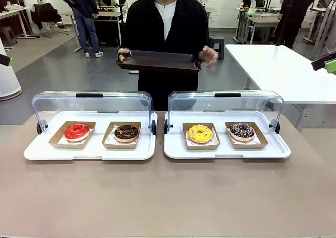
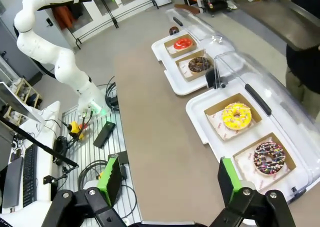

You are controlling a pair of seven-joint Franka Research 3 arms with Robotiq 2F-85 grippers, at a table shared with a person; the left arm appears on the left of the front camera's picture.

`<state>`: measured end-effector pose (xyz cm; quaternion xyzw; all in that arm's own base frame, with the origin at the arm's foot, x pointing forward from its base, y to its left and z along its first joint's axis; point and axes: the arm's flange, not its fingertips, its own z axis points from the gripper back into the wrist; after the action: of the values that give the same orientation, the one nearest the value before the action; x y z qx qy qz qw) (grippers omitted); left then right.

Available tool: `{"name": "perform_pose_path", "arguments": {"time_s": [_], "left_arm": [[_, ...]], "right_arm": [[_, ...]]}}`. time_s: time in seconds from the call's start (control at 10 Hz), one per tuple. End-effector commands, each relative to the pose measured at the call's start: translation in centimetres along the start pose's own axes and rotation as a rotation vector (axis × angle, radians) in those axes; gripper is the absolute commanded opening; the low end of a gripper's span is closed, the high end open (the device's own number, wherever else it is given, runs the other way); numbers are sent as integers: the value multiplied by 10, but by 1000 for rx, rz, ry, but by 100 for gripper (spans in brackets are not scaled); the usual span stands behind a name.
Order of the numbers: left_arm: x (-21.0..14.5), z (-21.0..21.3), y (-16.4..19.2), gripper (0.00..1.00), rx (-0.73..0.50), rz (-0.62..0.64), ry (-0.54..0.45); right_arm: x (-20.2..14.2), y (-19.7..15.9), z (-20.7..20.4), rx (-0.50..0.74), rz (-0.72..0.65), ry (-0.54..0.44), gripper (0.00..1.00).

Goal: Provide the desired donut to the person.
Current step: Pick up and lift the Paper togo box containing the Donut pointed at by the person.

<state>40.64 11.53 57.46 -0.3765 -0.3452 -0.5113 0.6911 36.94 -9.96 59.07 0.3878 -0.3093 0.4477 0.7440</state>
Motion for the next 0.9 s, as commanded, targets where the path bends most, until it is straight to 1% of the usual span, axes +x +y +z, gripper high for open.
{"name": "perform_pose_path", "arguments": {"time_s": [0.0, 0.8], "left_arm": [[0, 1, 0, 100, 1, 0, -12], [0, 1, 0, 100, 1, 0, -12]], "right_arm": [[1, 0, -1, 5, 1, -2, 100], [1, 0, -1, 5, 1, -2, 100]]}}
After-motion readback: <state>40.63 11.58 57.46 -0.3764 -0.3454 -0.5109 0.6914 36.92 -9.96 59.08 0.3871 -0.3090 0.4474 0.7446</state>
